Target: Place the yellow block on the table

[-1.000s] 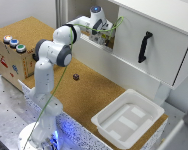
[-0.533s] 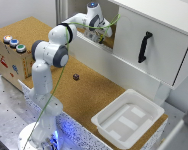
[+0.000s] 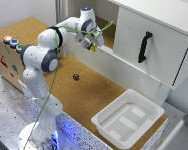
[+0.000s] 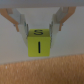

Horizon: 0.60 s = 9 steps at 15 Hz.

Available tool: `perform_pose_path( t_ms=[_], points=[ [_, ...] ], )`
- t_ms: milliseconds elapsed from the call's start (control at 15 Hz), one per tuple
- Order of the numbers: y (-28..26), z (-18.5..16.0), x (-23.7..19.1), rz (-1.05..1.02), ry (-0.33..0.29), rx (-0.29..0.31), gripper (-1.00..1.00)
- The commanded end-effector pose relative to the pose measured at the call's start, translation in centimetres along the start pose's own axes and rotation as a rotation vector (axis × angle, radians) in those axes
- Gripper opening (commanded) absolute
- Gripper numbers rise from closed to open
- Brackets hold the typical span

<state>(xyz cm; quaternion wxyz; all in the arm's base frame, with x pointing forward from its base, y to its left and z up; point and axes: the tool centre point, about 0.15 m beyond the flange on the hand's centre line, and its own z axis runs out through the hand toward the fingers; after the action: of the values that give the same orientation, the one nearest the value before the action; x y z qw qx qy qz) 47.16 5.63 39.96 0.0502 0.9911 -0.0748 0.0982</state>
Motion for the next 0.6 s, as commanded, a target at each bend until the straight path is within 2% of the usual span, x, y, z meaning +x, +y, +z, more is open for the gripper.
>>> perform_pose_path(
  t_ms=[0, 200, 533],
  points=[
    [0.5, 5.7, -5.8, -0.070, 0.004, 0.092, -1.00],
    [0.1, 9.1, -6.7, -0.107, -0.048, 0.097, -1.00],
    [-0.3, 14.0, -8.3, -0.116, -0.070, 0.110, -1.00]
  ],
)
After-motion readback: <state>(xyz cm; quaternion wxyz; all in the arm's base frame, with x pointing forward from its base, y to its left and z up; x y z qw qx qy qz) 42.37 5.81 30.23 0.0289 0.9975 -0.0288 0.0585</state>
